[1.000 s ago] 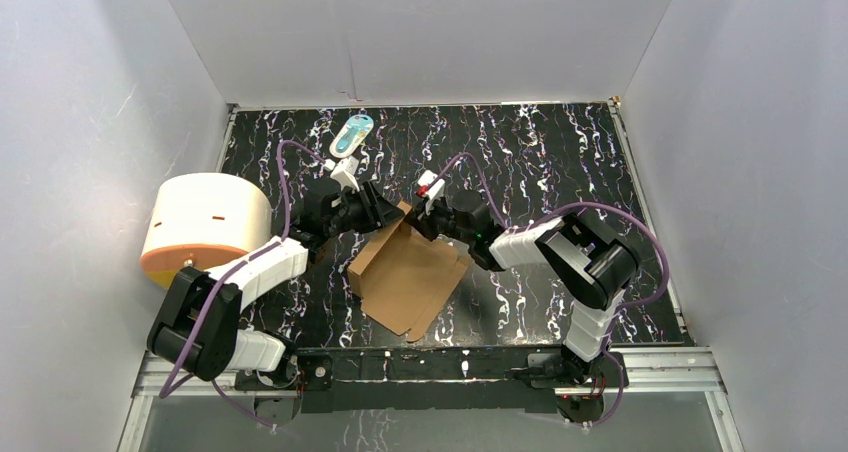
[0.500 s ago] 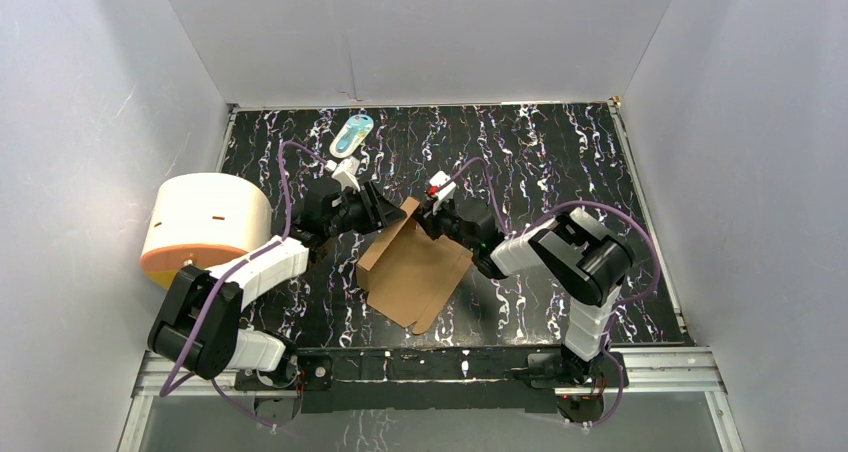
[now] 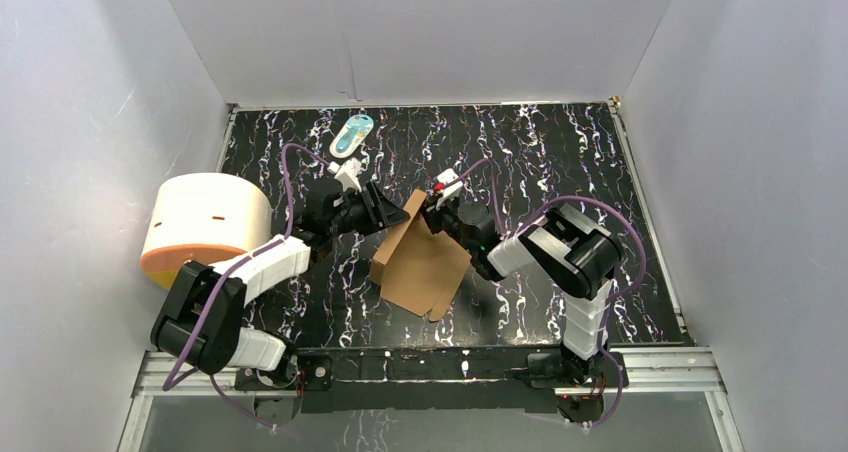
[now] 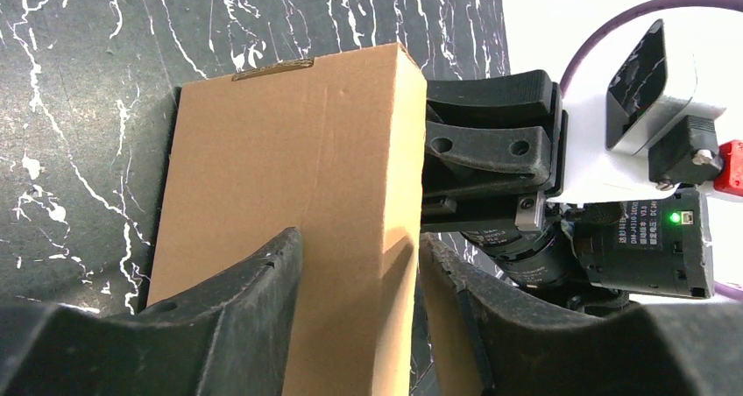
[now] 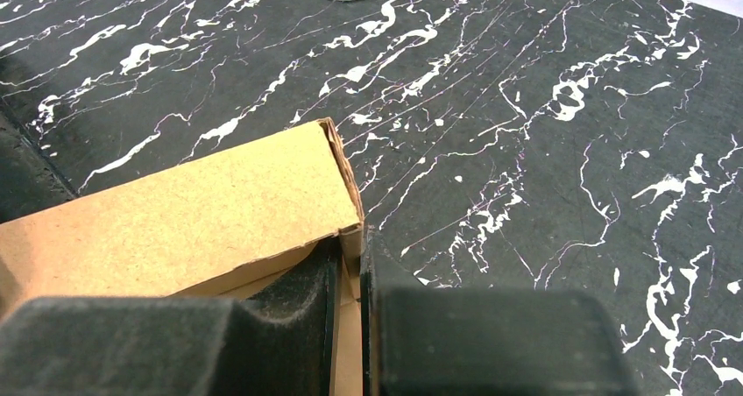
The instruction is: Fold the paper box
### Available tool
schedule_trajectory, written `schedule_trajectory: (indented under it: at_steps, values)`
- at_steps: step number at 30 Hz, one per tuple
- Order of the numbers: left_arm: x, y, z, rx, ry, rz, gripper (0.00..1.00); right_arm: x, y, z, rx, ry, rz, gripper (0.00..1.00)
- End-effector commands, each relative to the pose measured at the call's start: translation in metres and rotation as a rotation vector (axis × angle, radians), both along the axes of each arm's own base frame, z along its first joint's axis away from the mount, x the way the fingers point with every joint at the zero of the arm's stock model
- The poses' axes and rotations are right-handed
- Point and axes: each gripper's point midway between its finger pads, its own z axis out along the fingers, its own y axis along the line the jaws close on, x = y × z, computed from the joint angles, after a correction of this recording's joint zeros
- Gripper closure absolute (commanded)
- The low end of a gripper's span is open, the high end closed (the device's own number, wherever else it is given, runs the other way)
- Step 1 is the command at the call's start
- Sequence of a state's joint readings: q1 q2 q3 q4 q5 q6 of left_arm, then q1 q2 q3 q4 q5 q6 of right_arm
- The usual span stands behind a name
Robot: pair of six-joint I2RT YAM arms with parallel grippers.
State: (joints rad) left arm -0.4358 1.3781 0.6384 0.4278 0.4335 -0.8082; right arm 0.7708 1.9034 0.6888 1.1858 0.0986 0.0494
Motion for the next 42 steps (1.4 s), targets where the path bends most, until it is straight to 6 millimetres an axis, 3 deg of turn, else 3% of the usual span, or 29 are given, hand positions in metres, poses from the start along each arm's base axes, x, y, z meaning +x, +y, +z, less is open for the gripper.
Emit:
schedule_trajectory:
  at_steps: [1, 9, 14, 19, 24, 33, 38, 42]
  values:
    - [-0.027, -0.015, 0.008, -0.049, 0.047, -0.117, 0.49, 0.015, 0.000, 0.027, 0.085, -0.068, -0.050, 0.85]
    - [-0.014, 0.009, 0.007, 0.120, -0.001, -0.020, 0.32, 0.005, 0.006, 0.024, 0.087, -0.059, 0.005, 0.72]
    - [-0.006, 0.026, 0.024, 0.225, -0.060, 0.033, 0.12, -0.002, -0.001, 0.032, 0.050, -0.076, 0.018, 0.61]
    - [-0.004, 0.042, 0.038, 0.320, -0.087, 0.065, 0.08, -0.011, -0.015, 0.039, 0.011, -0.074, 0.009, 0.52]
    - [-0.006, 0.051, 0.047, 0.400, -0.090, 0.051, 0.07, -0.022, -0.044, 0.046, -0.020, -0.047, -0.066, 0.37]
    - [-0.010, 0.039, 0.041, 0.587, -0.075, 0.003, 0.07, -0.037, -0.113, 0.066, -0.077, -0.009, -0.279, 0.07]
    - [-0.001, 0.039, 0.041, 0.736, -0.096, 0.013, 0.07, -0.048, -0.145, 0.073, -0.085, 0.014, -0.372, 0.02]
    - [0.005, 0.035, 0.035, 0.813, -0.071, -0.028, 0.07, -0.060, -0.158, 0.084, -0.040, 0.039, -0.400, 0.01]
